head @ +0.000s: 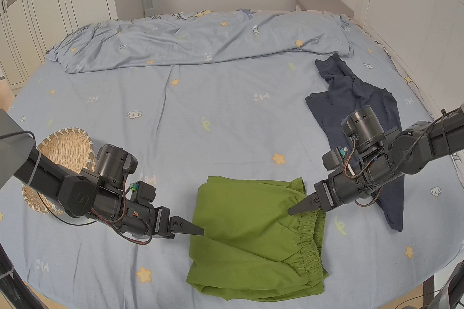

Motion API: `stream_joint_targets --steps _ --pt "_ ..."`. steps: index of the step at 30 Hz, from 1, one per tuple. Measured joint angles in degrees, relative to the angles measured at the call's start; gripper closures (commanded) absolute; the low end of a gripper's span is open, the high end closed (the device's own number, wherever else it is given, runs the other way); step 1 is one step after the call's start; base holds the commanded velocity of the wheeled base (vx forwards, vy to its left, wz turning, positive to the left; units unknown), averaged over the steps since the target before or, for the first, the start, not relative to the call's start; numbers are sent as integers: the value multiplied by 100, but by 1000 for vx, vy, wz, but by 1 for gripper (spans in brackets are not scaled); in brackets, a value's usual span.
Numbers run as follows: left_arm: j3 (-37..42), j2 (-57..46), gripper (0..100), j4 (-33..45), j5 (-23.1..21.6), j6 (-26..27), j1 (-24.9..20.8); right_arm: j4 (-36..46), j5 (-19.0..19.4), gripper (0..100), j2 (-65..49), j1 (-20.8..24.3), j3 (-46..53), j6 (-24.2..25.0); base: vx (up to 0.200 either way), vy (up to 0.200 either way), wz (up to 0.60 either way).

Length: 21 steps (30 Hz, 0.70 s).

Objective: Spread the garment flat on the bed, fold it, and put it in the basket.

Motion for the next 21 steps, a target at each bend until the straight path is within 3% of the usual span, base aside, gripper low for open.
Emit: stream_joint_targets --steps 6,14,21 --pt "-16 4 0 -82 -282 -126 -11 145 -11 0 -168 9 127 38 0 0 0" --pt "-5 149 0 -383 -492 -274 1 989 -15 0 -758 37 157 79 0 0 0" --pt "-10 358 0 -633 -501 -283 9 1207 126 0 -1136 461 201 189 0 0 0"
